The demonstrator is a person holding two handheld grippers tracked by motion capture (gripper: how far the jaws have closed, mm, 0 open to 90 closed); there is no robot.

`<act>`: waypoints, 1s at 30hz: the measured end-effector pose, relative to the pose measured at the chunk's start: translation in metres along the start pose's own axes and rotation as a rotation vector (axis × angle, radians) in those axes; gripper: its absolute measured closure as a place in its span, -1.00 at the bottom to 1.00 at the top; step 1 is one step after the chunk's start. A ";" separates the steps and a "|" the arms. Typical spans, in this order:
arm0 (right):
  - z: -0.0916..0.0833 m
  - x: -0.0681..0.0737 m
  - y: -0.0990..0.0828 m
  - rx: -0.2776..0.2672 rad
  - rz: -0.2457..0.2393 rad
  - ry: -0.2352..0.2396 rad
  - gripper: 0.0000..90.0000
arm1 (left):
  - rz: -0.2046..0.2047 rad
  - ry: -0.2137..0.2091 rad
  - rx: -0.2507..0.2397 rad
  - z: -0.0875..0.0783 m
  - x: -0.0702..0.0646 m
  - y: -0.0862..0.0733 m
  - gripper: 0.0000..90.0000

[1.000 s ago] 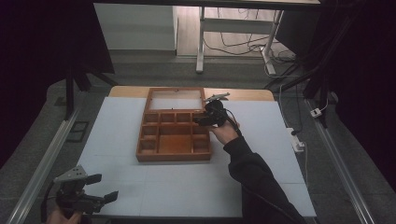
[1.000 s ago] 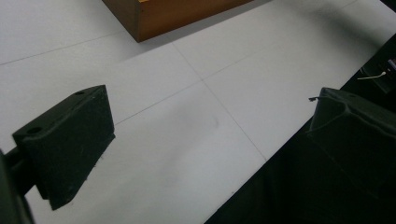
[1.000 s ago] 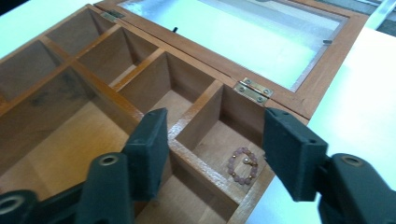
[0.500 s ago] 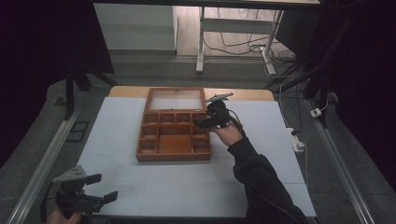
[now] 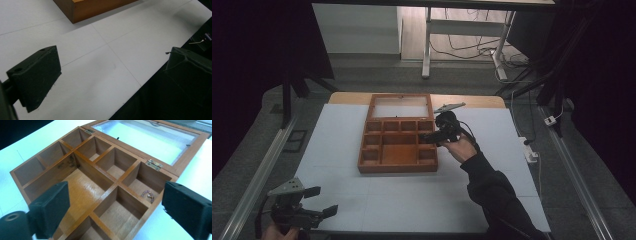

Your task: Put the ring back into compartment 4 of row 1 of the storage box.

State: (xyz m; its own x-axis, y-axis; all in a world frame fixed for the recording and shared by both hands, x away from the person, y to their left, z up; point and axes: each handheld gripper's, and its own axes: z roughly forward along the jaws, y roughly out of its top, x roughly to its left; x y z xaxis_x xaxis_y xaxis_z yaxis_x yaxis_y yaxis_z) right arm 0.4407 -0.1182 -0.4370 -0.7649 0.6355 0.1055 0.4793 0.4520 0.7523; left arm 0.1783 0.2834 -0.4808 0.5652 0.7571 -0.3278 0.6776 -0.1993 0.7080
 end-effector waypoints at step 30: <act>-0.033 0.026 -0.037 0.018 -0.046 0.029 -0.98 | 0.001 -0.007 -0.001 0.000 -0.001 0.000 -1.00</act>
State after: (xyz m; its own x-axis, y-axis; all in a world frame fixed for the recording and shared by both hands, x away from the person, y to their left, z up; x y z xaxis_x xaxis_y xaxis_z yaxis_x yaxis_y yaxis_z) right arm 0.3889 -0.1387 -0.4403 -0.7983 0.5954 0.0906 0.4511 0.4915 0.7449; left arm 0.1778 0.2832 -0.4805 0.5691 0.7527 -0.3312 0.6765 -0.1996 0.7088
